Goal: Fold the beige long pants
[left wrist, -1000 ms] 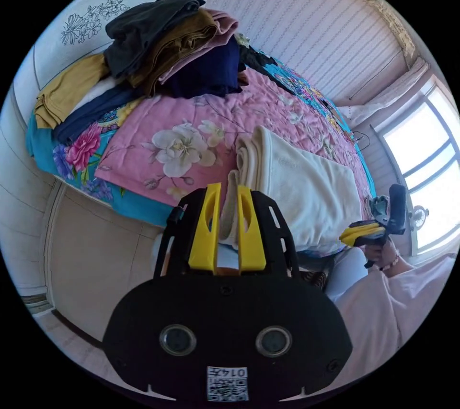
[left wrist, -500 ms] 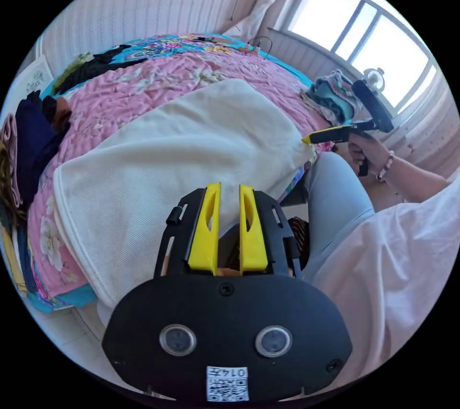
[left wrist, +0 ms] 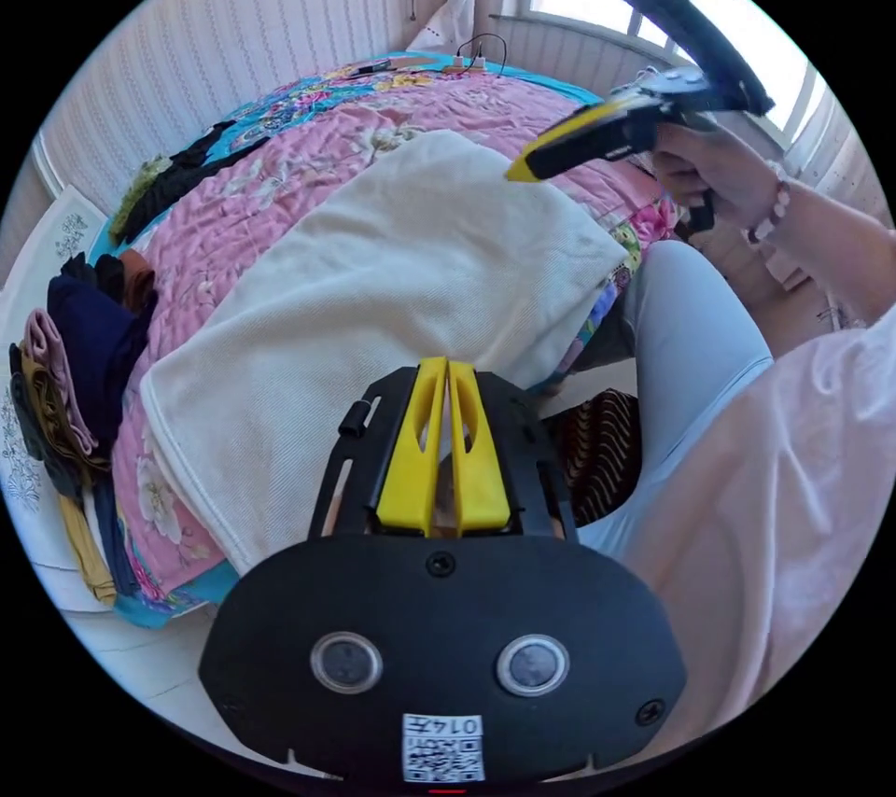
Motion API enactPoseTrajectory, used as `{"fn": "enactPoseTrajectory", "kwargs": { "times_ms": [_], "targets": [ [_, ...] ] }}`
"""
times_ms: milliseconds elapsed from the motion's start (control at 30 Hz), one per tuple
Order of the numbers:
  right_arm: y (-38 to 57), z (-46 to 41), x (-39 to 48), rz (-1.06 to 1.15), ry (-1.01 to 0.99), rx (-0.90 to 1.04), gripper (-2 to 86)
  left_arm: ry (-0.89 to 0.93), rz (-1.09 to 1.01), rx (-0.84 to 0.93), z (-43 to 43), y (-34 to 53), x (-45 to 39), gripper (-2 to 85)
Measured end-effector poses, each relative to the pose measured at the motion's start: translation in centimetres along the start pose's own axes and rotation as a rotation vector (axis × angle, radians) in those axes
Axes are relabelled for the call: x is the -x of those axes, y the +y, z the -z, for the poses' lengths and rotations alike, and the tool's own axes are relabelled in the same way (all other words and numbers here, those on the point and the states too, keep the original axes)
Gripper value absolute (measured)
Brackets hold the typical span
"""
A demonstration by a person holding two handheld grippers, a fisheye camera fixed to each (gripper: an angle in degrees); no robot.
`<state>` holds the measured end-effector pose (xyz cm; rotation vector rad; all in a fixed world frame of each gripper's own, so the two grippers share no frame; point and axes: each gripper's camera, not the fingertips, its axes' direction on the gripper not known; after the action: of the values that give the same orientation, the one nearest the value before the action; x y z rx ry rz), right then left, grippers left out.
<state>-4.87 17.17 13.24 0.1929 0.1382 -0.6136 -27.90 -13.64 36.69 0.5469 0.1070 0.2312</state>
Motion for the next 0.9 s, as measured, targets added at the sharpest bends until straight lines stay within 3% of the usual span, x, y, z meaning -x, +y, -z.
{"fn": "enactPoseTrajectory", "kwargs": {
  "times_ms": [167,367,500,733,800,900],
  "targets": [
    [-12.3,-4.8,5.3,0.186,0.058,0.106,-0.4,-0.041,-0.011,0.155,-4.1,-2.5,-1.8,-1.0],
    [-19.1,-12.5,4.1,0.111,0.097,0.338,-0.5,-0.039,-0.042,0.195,-5.1,-4.6,-2.8,-1.0],
    [-21.2,-13.8,2.0,0.011,-0.002,0.434,-0.6,0.036,0.012,0.178,-5.5,-5.6,-2.0,-1.0],
    [-21.8,-11.3,3.6,0.262,0.072,0.462,-0.6,0.163,0.04,0.072,-2.7,-8.5,-1.0,-1.0],
    [-21.4,-13.3,3.6,0.294,0.11,0.528,-0.5,0.135,-0.008,0.168,-4.7,-9.2,-1.8,-1.0],
    [-20.1,-16.4,2.5,0.228,0.124,0.553,-0.5,-0.011,-0.15,0.14,-6.4,-9.6,-3.7,-0.9]
  ]
}}
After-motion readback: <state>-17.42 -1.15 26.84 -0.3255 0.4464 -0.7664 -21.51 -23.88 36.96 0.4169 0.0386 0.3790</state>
